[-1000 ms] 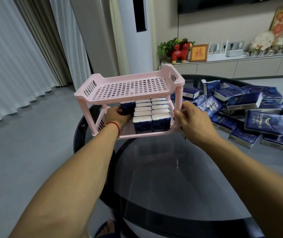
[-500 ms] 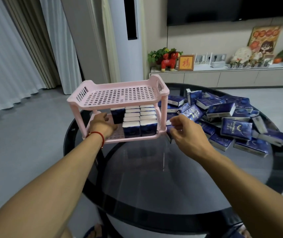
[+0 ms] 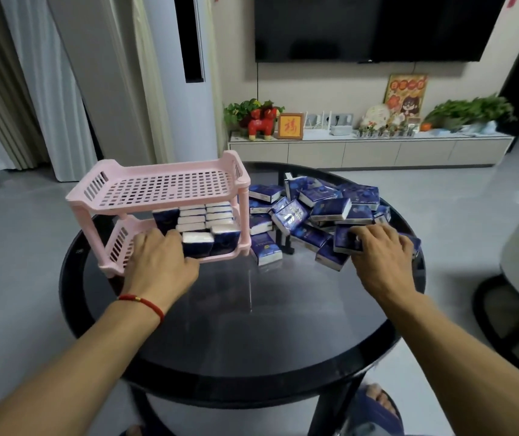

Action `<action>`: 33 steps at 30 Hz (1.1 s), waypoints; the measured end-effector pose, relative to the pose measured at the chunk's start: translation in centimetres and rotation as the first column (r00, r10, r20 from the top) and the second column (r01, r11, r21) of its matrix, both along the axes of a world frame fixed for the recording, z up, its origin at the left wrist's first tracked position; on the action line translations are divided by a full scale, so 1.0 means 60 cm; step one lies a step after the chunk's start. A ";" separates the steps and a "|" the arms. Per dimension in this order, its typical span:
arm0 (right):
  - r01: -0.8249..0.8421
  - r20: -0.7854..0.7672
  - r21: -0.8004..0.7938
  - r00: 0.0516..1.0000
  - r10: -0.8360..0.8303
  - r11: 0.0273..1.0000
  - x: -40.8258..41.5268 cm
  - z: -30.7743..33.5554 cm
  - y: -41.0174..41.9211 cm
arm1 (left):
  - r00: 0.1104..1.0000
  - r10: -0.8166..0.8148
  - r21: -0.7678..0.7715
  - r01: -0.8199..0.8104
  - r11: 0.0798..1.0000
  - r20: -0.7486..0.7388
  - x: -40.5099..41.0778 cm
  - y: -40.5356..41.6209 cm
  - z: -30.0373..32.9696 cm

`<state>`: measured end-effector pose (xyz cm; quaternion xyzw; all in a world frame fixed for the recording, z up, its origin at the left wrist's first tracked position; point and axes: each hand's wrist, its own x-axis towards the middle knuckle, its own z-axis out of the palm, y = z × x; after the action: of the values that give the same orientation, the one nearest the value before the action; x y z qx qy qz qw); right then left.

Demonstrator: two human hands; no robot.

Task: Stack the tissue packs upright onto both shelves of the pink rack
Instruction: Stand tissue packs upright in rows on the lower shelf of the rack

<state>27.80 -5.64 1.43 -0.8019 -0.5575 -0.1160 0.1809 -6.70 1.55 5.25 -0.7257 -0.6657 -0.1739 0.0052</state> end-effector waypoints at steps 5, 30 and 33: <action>-0.043 -0.081 0.041 0.996 0.046 0.998 -0.005 -0.001 -0.001 | 1.000 0.013 0.044 -0.014 0.999 0.025 0.012 -0.005 0.009; -0.598 -0.249 -0.155 0.794 0.555 0.786 -0.276 0.052 0.063 | 0.860 -0.051 -0.066 0.098 0.993 0.507 -0.012 0.052 -0.016; -0.584 -0.300 -0.180 0.799 0.521 0.792 -0.301 0.043 0.078 | 0.863 -0.062 -0.063 0.109 0.992 0.501 -0.013 0.051 -0.016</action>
<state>9.74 -0.95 4.01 -0.6267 -0.7535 0.1130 0.1634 -7.49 4.59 4.30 -0.6845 -0.6188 -0.3253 -0.2069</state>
